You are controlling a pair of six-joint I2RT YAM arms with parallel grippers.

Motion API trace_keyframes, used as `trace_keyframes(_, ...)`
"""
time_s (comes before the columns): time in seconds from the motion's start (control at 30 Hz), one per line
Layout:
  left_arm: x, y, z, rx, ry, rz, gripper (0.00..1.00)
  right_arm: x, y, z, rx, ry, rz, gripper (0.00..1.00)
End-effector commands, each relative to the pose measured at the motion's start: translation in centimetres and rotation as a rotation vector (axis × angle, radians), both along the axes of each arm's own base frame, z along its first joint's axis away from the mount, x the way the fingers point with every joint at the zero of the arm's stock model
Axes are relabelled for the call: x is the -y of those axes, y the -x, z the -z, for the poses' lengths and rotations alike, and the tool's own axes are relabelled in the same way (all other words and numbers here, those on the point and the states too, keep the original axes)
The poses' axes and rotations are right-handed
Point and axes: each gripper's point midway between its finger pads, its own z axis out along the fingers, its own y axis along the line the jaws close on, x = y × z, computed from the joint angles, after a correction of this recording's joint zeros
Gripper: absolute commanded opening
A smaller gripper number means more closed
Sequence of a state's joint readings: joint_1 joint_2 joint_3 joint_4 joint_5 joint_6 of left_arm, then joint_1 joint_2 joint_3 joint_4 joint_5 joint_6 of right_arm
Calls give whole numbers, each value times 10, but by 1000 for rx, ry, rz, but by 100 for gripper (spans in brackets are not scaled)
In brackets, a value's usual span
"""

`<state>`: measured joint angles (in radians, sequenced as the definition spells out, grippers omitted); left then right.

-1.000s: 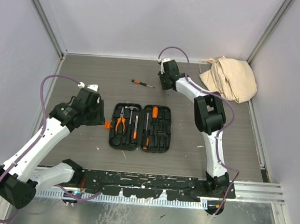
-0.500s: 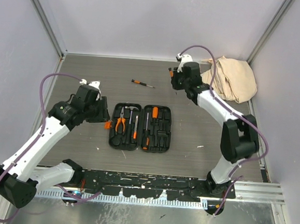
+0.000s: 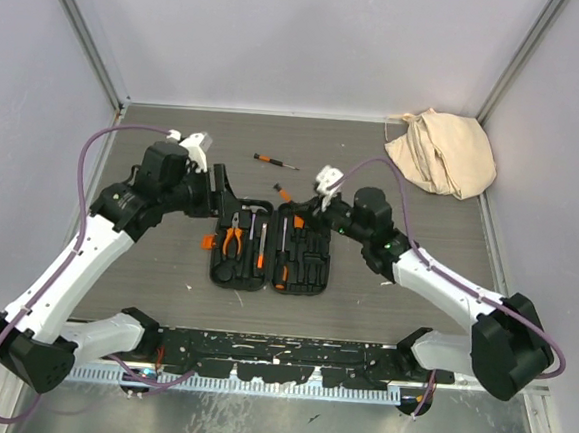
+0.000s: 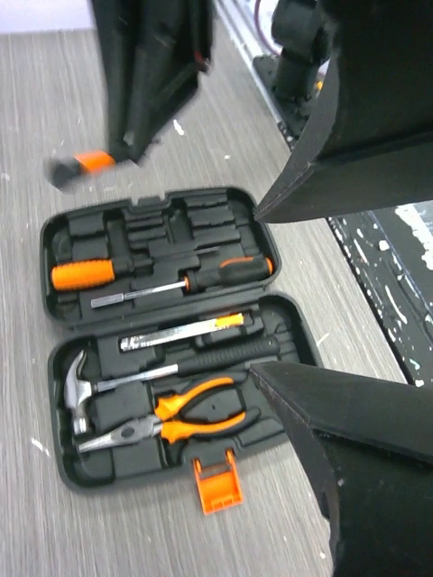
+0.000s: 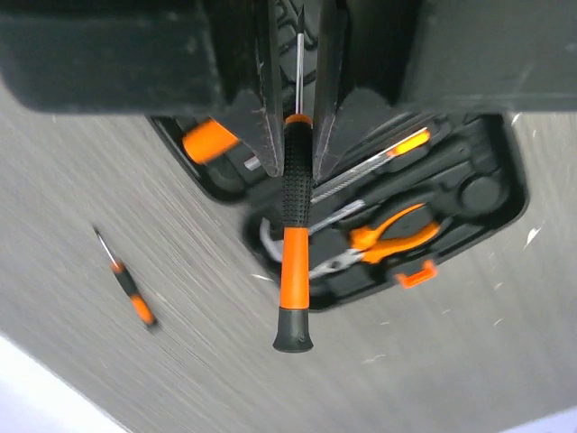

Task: Sort the tools into containers
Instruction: Place the screwdriver in the storage box.

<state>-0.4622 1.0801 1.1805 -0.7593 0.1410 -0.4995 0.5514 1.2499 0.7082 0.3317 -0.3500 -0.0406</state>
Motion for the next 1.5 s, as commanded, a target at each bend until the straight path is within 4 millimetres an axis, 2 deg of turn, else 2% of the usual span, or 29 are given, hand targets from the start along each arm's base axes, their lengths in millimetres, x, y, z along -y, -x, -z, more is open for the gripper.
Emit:
trace_keyframes(0.0,26,-2,-40,92,124,128,66,-26,34,-27,362,169,-250,3)
trace_keyframes(0.1,33,3,-42,89,145,170,69,-32,55,-21,465,233,-372,3)
trace_keyframes(0.27,48,16,-37,86,136,262,70,-38,86,-16,670,332,-567,4)
trace_keyframes(0.57,85,48,-17,42,124,464,68,-35,106,-25,878,443,-731,5)
trace_keyframes(0.77,111,69,-3,9,107,594,61,-33,111,-37,942,440,-739,6)
trace_keyframes(0.9,117,75,12,-24,82,634,57,-32,114,-45,969,435,-739,6)
trace_keyframes(0.97,118,76,17,-37,74,644,52,-32,117,-47,976,433,-749,6)
trace_keyframes(1.1,122,81,21,-54,84,676,35,-32,118,-47,977,433,-753,8)
trace_keyframes(1.33,123,85,22,-59,79,705,18,-33,116,-46,976,436,-753,8)
trace_keyframes(1.47,122,86,23,-62,72,704,0,-34,117,-46,972,430,-758,14)
